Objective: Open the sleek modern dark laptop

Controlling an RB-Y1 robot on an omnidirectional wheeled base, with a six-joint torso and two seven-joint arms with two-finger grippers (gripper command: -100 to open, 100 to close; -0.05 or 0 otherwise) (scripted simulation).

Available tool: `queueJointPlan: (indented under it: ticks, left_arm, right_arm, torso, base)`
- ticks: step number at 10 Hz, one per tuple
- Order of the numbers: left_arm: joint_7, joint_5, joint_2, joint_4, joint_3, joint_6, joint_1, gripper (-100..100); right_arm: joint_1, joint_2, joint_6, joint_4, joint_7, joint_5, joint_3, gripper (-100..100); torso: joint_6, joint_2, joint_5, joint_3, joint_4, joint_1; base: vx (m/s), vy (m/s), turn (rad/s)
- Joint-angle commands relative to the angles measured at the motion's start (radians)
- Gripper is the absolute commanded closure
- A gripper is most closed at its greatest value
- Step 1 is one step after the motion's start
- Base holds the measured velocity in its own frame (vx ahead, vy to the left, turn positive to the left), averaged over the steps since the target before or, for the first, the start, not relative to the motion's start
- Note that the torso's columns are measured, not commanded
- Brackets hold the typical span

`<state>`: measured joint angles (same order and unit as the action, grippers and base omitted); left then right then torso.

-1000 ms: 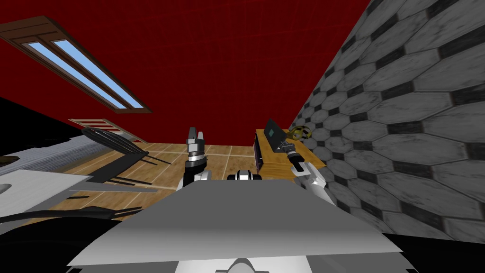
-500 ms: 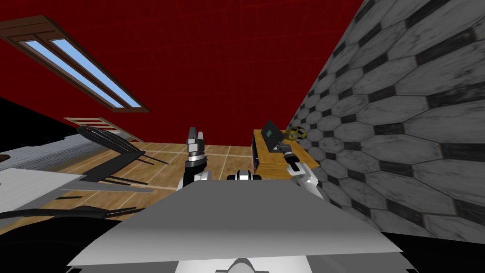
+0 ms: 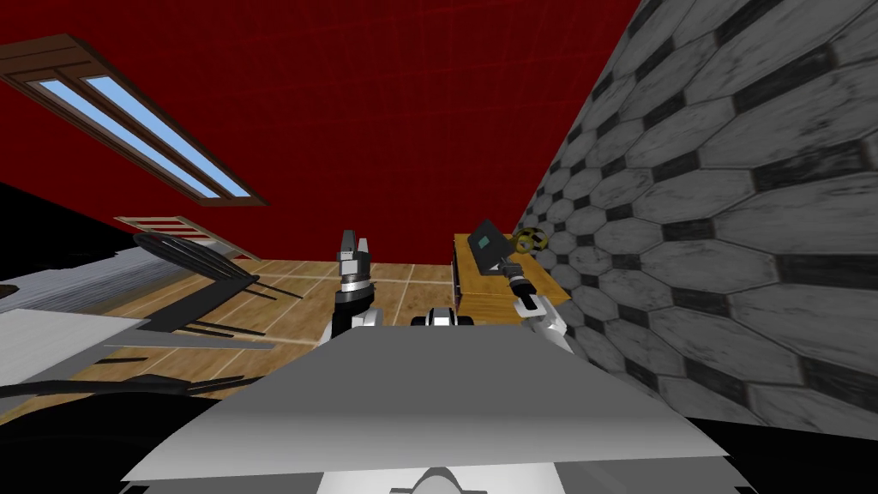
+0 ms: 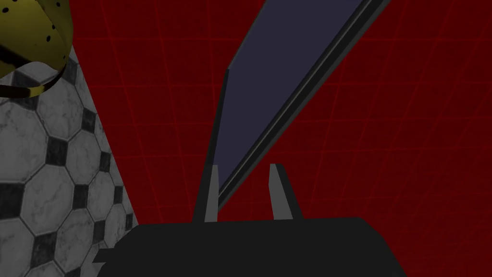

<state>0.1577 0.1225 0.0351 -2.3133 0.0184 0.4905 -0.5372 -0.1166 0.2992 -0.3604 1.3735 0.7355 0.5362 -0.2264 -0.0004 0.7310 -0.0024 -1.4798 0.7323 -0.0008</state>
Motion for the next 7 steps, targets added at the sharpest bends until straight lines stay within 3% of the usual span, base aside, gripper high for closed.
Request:
queueJointPlan:
  ticks: [1,7]
  left_arm:
    - [0.0,0.0,0.0,0.0,0.0,0.0,0.0,0]
    - [0.0,0.0,0.0,0.0,0.0,0.0,0.0,0]
  right_arm:
    - [-0.004,-0.049,-0.057,-0.062,-0.026,-0.039,0.004,100]
    - [-0.012,-0.13,-0.152,-0.167,-0.07,-0.103,0.012,100]
  torso:
    - [0.0,0.001,-0.001,0.001,-0.001,-0.002]
    - [-0.005,0.002,-0.004,0.002,-0.004,0.005]
  base:
    - [0.042,-0.132,-0.04]
    - [0.007,-0.059,-0.013]
